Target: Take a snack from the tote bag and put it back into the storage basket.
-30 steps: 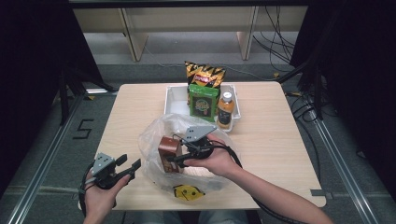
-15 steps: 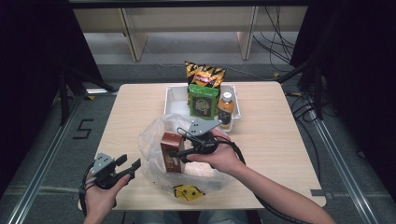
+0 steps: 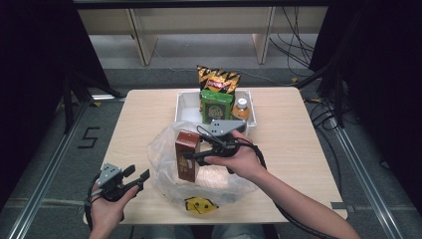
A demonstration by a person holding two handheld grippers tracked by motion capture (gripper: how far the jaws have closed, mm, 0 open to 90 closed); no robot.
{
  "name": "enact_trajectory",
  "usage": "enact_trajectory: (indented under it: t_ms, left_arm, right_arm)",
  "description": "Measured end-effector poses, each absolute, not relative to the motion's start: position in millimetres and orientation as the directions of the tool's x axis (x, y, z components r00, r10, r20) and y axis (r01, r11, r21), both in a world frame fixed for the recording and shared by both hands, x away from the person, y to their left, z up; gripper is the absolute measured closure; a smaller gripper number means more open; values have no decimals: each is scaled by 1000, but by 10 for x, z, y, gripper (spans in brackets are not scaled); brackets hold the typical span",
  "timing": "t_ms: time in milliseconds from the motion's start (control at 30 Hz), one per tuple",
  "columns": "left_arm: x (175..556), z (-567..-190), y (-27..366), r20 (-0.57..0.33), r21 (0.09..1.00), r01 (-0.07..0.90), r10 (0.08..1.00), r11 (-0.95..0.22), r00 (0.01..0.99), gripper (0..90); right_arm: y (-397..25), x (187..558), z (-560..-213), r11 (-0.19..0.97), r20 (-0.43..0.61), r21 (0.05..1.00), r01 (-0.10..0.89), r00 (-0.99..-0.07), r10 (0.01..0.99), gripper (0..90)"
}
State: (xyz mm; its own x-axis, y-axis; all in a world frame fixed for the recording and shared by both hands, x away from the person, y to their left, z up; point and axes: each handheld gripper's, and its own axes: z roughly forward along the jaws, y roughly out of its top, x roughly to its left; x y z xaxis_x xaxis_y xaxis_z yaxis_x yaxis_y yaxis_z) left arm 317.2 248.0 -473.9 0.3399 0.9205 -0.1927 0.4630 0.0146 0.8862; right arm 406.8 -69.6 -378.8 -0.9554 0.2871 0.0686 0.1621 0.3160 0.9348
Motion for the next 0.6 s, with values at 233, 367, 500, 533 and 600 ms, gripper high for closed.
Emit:
enact_trajectory:
  t_ms: [233, 367, 500, 533, 600]
  left_arm:
    - [3169, -4743, 2470, -196, 885, 465, 920, 17, 340, 379]
    - [3168, -4740, 2469, -197, 886, 464, 920, 18, 340, 379]
    - [3167, -4736, 2485, -194, 887, 462, 920, 16, 340, 379]
    - [3167, -4737, 2488, -194, 887, 462, 921, 18, 338, 379]
    - [3167, -4737, 2491, -196, 886, 463, 922, 21, 334, 379]
  right_arm:
    - [-733, 4074, -3733, 302, 90, 935, 184, -950, 299, 434]
    - [-741, 4092, -3718, 292, 83, 940, 174, -951, 297, 434]
    - [-756, 4112, -3688, 292, 73, 942, 163, -952, 297, 434]
    - [-758, 4109, -3683, 280, 91, 943, 179, -949, 302, 434]
    - [-769, 4129, -3669, 280, 85, 944, 173, -950, 302, 434]
